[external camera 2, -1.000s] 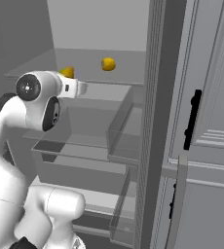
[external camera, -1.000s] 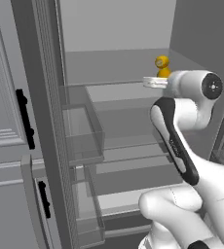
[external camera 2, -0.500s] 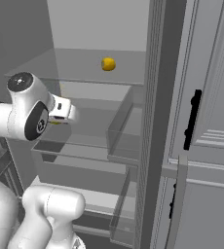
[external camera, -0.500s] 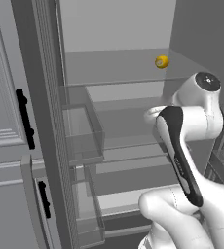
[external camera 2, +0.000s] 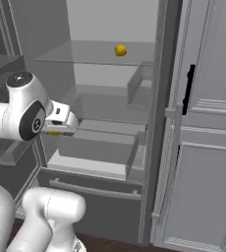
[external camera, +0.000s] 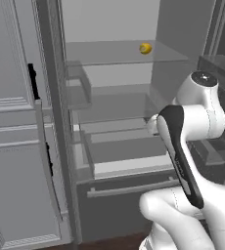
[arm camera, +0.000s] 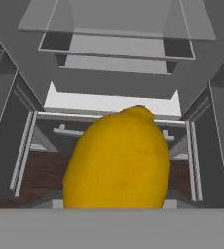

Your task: Place one lemon and one steak in each tupperware on the nearby counter, to pack two identical lunches.

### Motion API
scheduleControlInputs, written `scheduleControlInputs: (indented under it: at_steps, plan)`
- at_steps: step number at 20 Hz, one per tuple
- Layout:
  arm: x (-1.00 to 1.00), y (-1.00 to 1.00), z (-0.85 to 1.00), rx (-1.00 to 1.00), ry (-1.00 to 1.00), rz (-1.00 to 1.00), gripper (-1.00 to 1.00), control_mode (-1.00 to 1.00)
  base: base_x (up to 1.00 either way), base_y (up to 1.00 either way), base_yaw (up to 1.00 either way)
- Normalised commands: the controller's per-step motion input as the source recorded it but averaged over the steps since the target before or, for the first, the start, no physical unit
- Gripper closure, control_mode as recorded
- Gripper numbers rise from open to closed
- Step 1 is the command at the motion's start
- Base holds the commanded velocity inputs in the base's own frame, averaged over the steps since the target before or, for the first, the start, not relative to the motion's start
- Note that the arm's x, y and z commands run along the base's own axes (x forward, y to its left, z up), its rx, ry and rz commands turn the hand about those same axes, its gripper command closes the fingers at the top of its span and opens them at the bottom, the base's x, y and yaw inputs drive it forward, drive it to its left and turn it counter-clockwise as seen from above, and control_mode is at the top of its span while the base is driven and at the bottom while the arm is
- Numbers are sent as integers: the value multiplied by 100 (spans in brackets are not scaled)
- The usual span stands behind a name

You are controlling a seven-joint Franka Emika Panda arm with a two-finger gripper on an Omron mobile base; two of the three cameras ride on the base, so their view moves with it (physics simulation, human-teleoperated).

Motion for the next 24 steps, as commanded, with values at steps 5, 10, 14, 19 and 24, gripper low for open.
scheduleControlInputs:
  at_steps: [5, 10, 14, 19, 24]
  plan:
    - [0, 0, 0, 0, 0, 0, 100, 100, -100, 0, 0]
    - [0, 0, 0, 0, 0, 0, 100, 100, -100, 0, -4]
    - [0, 0, 0, 0, 0, 0, 100, 100, -88, 0, -54]
    - [0, 0, 0, 0, 0, 0, 100, 100, -19, 12, -89]
    - [0, 0, 0, 0, 0, 0, 100, 100, 1, -1, -94]
